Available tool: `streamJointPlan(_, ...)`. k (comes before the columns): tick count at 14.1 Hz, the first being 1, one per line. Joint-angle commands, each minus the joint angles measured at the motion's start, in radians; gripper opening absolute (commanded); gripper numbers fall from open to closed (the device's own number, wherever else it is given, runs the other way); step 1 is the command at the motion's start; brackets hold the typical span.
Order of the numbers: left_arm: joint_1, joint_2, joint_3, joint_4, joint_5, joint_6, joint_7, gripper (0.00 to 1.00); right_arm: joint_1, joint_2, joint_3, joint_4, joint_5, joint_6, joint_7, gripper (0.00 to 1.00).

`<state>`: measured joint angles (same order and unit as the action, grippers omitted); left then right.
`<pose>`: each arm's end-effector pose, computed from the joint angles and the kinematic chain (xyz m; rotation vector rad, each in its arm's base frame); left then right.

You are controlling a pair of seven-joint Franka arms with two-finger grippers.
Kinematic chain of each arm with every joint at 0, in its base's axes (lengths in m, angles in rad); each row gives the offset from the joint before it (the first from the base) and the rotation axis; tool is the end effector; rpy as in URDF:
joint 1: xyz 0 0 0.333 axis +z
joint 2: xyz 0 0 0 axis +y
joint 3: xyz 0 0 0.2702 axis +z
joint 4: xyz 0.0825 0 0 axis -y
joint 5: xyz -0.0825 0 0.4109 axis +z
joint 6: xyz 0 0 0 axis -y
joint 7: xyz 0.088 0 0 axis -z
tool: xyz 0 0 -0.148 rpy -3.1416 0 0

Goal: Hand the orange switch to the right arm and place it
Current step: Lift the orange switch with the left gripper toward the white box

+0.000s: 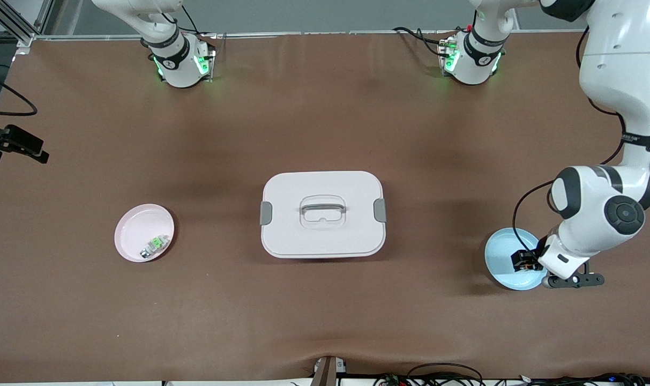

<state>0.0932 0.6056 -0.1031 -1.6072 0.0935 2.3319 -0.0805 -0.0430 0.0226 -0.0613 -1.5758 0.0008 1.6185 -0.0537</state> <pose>0.7056 0.0020 0.1936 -3.1267 -0.0501 -0.1934 0.5894 -0.0613 0.5262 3.1383 -0.0794 0.0314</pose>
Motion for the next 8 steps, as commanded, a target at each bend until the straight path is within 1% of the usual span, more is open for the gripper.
streamJointPlan(1, 0.008, -0.102, -0.032, -0.022, 0.006, -0.093, -0.011, 0.17, -0.008, -0.009, 0.009, -0.001, 0.001, 0.01, 0.003, 1.0)
streamJointPlan(3, 0.008, -0.154, -0.052, -0.02, -0.011, -0.159, -0.016, 0.17, -0.014, -0.009, 0.008, -0.001, 0.011, 0.0, 0.006, 1.0)
streamJointPlan(8, 0.002, -0.254, -0.082, -0.02, -0.136, -0.365, -0.05, 0.17, -0.02, -0.004, 0.008, 0.005, 0.012, -0.006, -0.008, 1.0)
